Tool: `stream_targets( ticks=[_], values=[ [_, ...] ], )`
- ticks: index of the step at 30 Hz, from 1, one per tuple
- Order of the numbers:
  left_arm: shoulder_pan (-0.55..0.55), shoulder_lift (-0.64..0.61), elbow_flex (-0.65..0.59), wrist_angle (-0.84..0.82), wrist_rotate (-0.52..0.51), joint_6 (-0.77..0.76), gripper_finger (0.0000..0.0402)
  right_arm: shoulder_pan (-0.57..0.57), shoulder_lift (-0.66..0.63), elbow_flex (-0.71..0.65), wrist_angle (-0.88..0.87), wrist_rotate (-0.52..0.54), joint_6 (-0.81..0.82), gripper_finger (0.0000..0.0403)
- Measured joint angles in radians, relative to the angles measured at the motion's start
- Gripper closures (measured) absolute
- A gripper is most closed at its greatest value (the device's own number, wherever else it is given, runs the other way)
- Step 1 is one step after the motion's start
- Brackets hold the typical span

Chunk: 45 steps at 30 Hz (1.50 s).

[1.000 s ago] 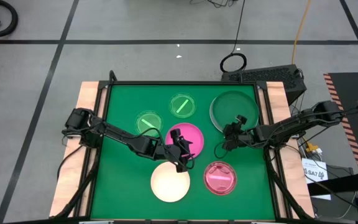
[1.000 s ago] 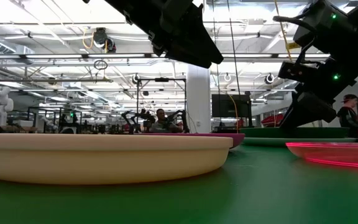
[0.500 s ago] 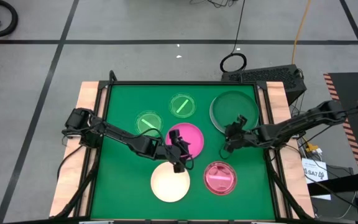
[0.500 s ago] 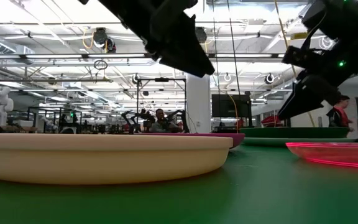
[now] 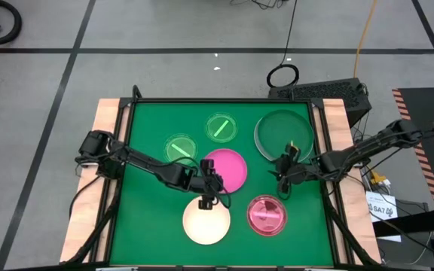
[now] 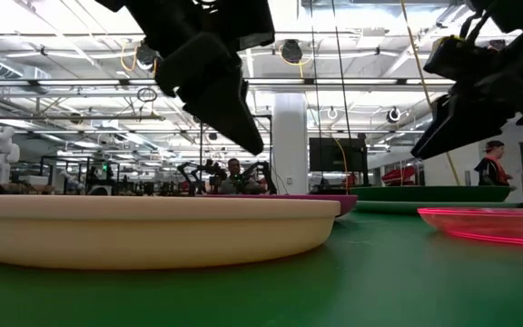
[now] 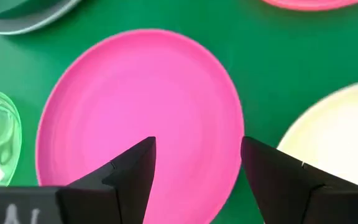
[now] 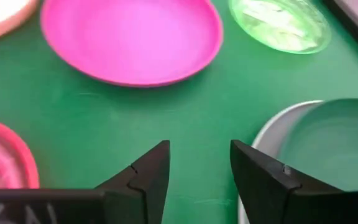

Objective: Stack plastic plates
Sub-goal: Stack the pink plate on top of the green plate

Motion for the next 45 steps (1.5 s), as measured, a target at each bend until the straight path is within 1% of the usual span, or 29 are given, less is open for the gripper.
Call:
stream_targets(
  ticks=[3,5,14,18,27,45],
  values=[
    [0.016,0.000,0.000,-0.023,0.072,0.026,0.0161,0.019,-0.002,0.000,0.017,-0.005,-0.017,0.0243],
    [0.028,0.000,-0.008,-0.029,0.086,0.037,0.0161,0.029,-0.002,0.000,0.026,-0.006,-0.028,0.0243],
    [0.048,0.000,-0.013,-0.093,0.098,0.063,0.0161,0.060,-0.001,0.000,0.054,-0.008,-0.064,0.0243],
    [0.050,0.000,-0.013,-0.099,0.099,0.063,0.0161,0.062,-0.001,0.000,0.053,-0.008,-0.065,0.0243],
    [0.049,0.000,-0.013,-0.170,0.100,0.059,0.0161,0.062,-0.001,0.000,0.052,-0.004,-0.065,0.0243],
    [0.025,0.000,-0.013,-0.163,0.099,0.085,0.0161,0.061,-0.001,0.000,0.055,-0.004,-0.065,0.0243]
  ],
)
